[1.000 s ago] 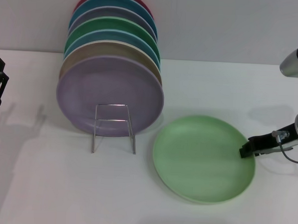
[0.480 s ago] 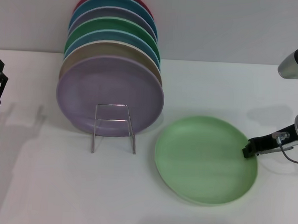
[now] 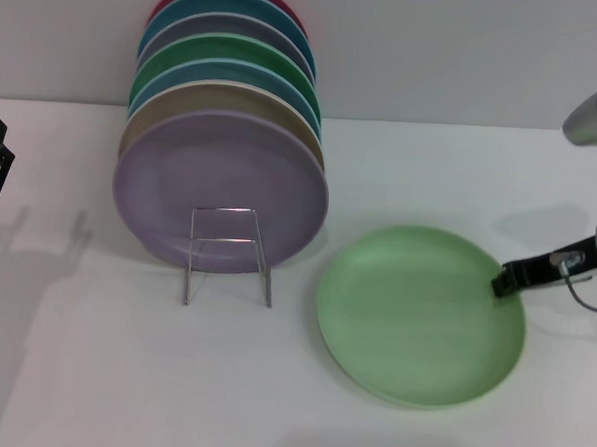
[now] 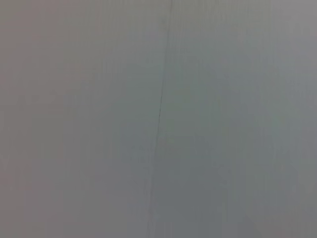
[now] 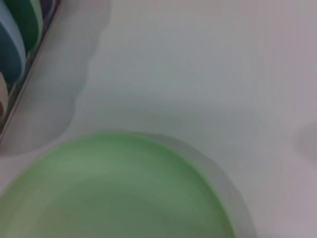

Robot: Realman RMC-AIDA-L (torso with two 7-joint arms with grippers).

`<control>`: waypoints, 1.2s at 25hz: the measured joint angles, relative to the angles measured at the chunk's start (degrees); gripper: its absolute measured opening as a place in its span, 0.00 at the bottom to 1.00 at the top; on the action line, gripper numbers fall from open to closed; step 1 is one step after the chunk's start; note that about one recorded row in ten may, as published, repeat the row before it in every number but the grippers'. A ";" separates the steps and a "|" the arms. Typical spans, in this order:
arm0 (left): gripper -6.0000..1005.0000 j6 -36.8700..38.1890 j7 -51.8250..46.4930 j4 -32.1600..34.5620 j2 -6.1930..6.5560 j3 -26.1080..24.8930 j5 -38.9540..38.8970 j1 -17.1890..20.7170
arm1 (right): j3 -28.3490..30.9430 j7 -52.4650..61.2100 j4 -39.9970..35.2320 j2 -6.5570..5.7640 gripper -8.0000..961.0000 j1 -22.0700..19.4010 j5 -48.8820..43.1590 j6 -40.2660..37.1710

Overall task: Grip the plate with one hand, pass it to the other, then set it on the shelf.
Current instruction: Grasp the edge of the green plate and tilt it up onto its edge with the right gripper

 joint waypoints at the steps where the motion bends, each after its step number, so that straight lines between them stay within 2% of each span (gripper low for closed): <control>1: 0.74 0.04 0.00 0.01 0.00 0.00 0.00 0.03 | 0.00 -0.16 1.04 0.15 0.06 -0.46 0.00 -0.32; 6: 0.74 0.08 -0.02 0.14 0.00 0.00 0.00 0.08 | -0.51 -1.87 8.57 1.18 0.05 -3.76 0.32 -1.12; 17: 0.74 0.84 -0.10 0.00 0.00 0.00 -0.01 0.14 | -7.21 -1.90 24.87 1.43 0.03 -12.34 0.30 -6.91; 24: 0.74 2.18 -0.11 0.32 0.00 0.00 0.00 0.75 | -13.72 -1.60 34.12 1.44 0.03 -20.68 -2.69 -17.41; 30: 0.74 5.15 -0.11 0.02 0.00 0.00 0.11 2.11 | -19.41 -1.84 35.16 1.44 0.03 -28.53 -4.30 -34.07</control>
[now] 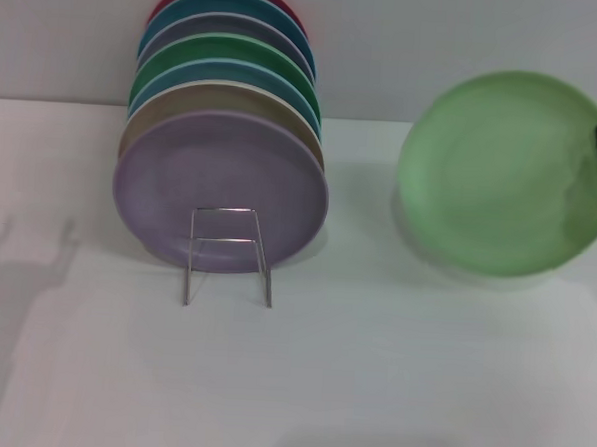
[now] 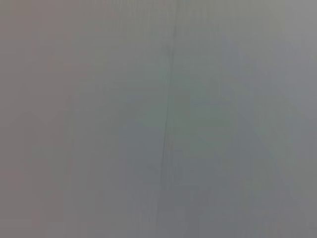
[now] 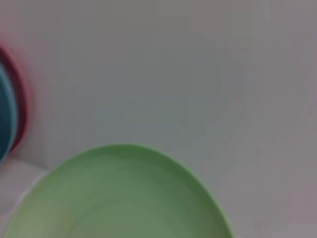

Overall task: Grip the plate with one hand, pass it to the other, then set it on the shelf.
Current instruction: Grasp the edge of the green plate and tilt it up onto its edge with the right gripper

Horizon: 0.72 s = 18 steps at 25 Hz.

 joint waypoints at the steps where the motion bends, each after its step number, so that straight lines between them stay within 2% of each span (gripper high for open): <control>1: 0.74 1.29 -0.01 0.00 0.00 0.00 0.07 0.45 | -0.93 -0.14 -0.25 0.00 0.03 -1.01 -0.15 -2.86; 5: 0.74 2.48 -0.05 -0.06 0.00 0.01 0.17 0.91 | -5.38 -1.93 -1.67 0.01 0.03 -5.02 -0.29 -15.60; 6: 0.74 2.76 -0.09 -0.11 0.00 0.08 0.21 1.03 | -7.94 -2.53 -3.08 0.05 0.03 -6.59 -0.40 -22.08; 8: 0.74 2.87 -0.10 -0.12 0.00 0.15 0.22 1.09 | -8.94 -2.69 -3.80 0.06 0.03 -7.00 -0.46 -24.68; 18: 0.74 3.73 -0.16 -0.14 0.00 0.55 0.24 1.74 | -17.50 -2.06 -16.98 0.08 0.03 -7.98 -0.56 -54.41</control>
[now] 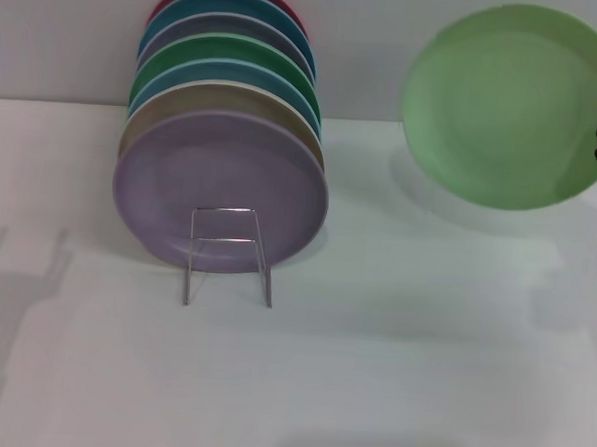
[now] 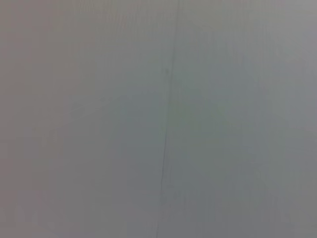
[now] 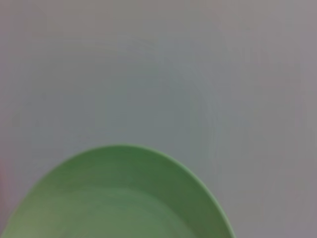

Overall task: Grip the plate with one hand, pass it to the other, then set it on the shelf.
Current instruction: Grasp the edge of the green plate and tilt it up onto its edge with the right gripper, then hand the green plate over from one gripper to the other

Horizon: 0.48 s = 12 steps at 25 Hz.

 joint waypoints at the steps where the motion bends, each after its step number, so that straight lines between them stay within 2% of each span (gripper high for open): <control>1: 0.74 0.01 0.00 0.00 0.00 0.00 0.00 0.00 | -0.52 0.62 -1.91 0.01 0.03 0.30 0.06 -2.73; 9: 0.74 1.02 -1.12 0.00 -0.14 0.67 0.04 0.57 | -5.84 10.57 -21.74 -0.02 0.03 4.52 0.14 -29.90; 12: 0.74 3.93 -1.35 0.00 -0.18 3.58 0.08 1.84 | -9.08 13.68 -28.36 0.04 0.03 5.20 0.15 -40.87</control>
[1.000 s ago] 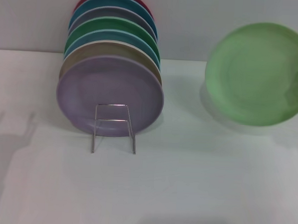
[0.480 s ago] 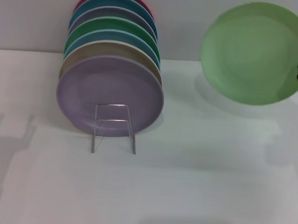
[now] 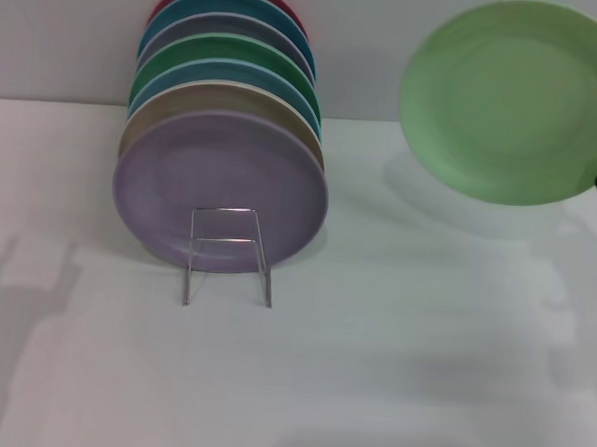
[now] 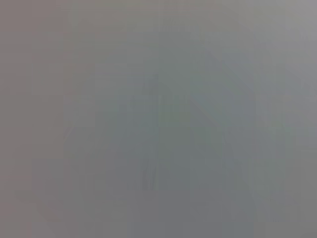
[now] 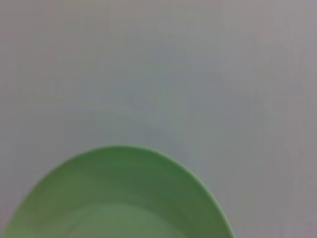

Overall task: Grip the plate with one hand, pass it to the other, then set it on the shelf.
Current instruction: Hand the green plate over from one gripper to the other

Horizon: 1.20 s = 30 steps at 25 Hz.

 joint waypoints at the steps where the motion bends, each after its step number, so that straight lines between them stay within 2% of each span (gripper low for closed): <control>1: 0.74 0.80 0.00 0.00 0.00 0.81 0.01 0.39 | -1.04 1.11 -1.82 0.06 0.03 -0.03 0.02 -3.26; 6: 0.74 4.49 0.28 -0.70 -0.07 5.46 0.01 2.65 | -7.68 3.10 -7.58 0.41 0.03 -1.43 5.10 -15.85; 12: 0.74 5.16 3.92 -4.49 -0.20 10.28 0.00 4.62 | -16.21 1.60 -10.52 0.43 0.03 -3.66 9.71 -24.97; 18: 0.74 4.11 6.35 -6.72 -0.32 13.76 0.00 3.89 | -24.91 0.29 -11.28 0.38 0.03 -4.68 13.35 -27.38; 24: 0.74 3.12 8.65 -7.90 -0.35 15.18 -0.07 3.52 | -30.04 -0.16 -13.40 0.32 0.03 -3.29 15.18 -27.64; 30: 0.74 1.10 9.73 -7.61 0.04 17.38 0.00 3.50 | -38.17 -0.59 -14.77 0.42 0.03 -0.50 24.00 -26.87</control>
